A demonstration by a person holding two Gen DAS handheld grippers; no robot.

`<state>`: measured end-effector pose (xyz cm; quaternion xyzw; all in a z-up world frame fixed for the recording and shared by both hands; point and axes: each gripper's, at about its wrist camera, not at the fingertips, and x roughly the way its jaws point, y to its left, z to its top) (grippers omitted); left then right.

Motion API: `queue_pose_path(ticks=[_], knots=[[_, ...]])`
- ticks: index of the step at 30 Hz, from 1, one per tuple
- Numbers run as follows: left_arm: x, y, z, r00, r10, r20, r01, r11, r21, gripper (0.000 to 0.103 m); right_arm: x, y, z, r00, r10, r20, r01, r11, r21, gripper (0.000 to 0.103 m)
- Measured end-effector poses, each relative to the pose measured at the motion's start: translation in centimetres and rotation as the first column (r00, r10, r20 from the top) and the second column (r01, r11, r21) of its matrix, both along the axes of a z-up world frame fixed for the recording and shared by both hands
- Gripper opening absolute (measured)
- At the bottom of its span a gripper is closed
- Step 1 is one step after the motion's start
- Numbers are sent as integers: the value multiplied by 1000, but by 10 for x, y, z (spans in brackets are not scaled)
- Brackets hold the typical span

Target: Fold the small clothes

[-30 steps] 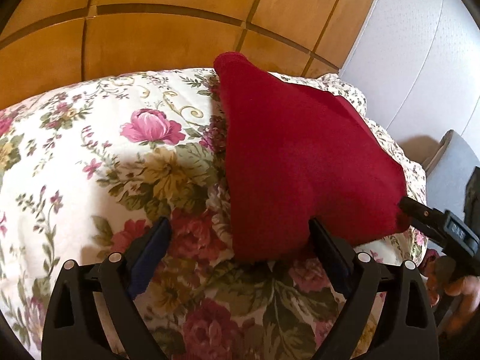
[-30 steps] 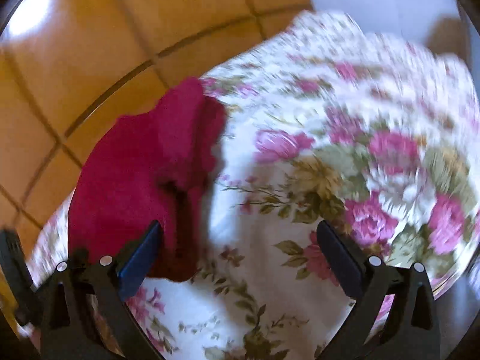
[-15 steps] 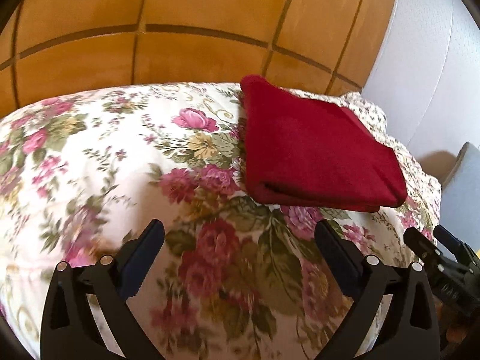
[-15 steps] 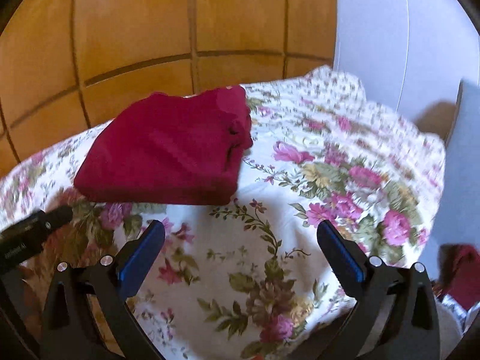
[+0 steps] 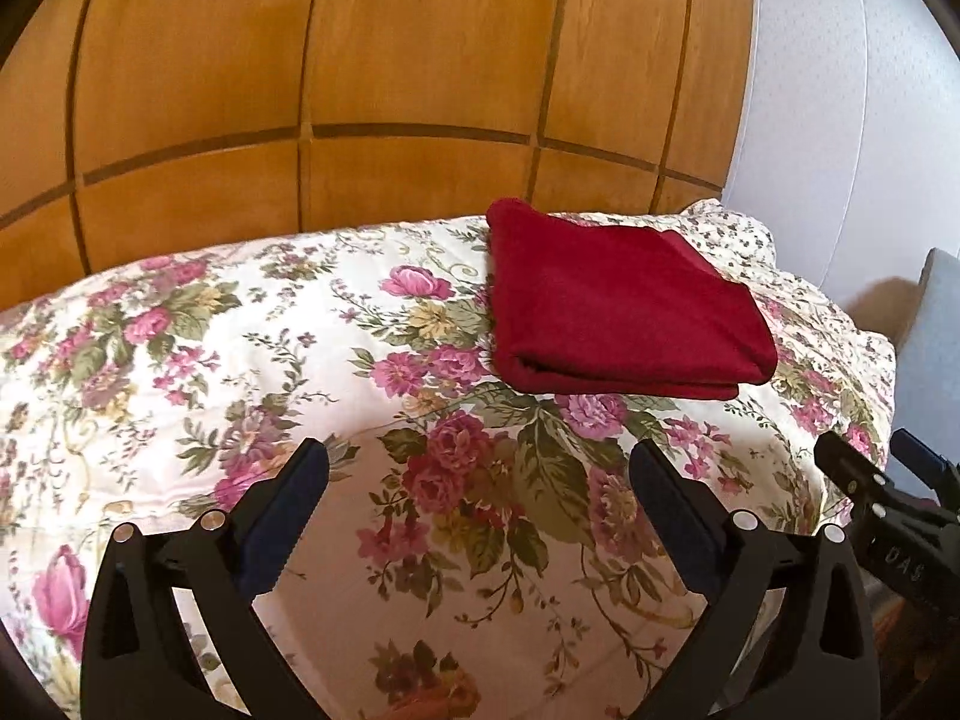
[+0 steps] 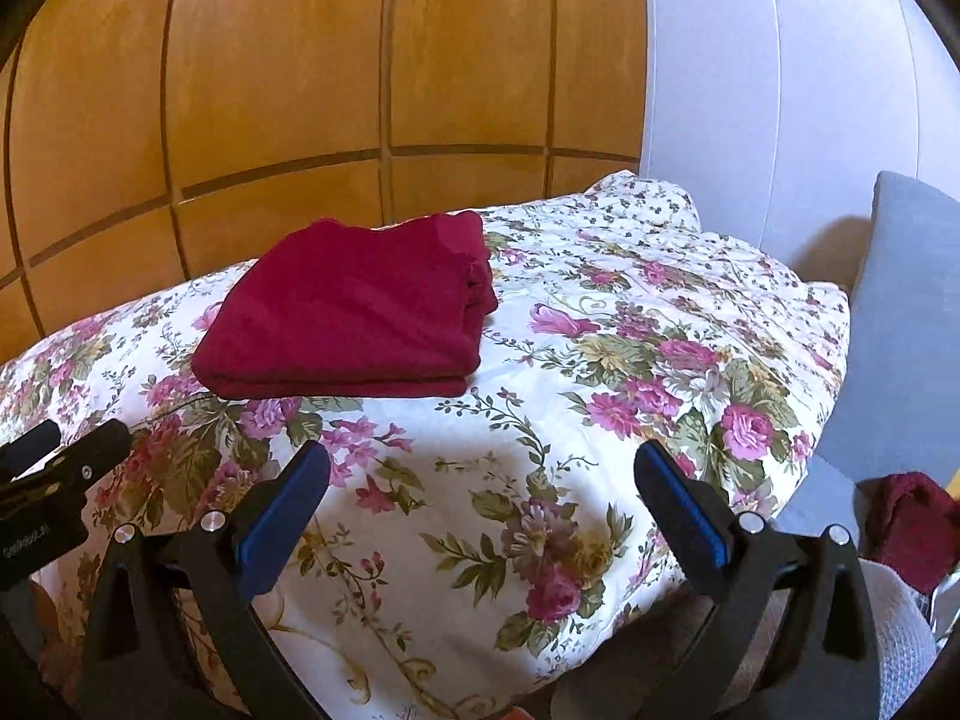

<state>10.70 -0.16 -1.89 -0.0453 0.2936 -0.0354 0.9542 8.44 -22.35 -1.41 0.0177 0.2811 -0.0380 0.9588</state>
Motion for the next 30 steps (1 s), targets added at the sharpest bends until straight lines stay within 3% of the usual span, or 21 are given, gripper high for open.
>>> queue_pose_path(ticks=[11, 30], knots=[[-7, -5, 2, 1000, 15, 22, -17, 997, 77, 99, -2, 3, 2, 999, 29, 13, -29, 1000, -1, 101], [-5, -5, -3, 1000, 29, -7, -29, 997, 69, 99, -1, 4, 1, 1000, 29, 7, -29, 999, 15, 101]])
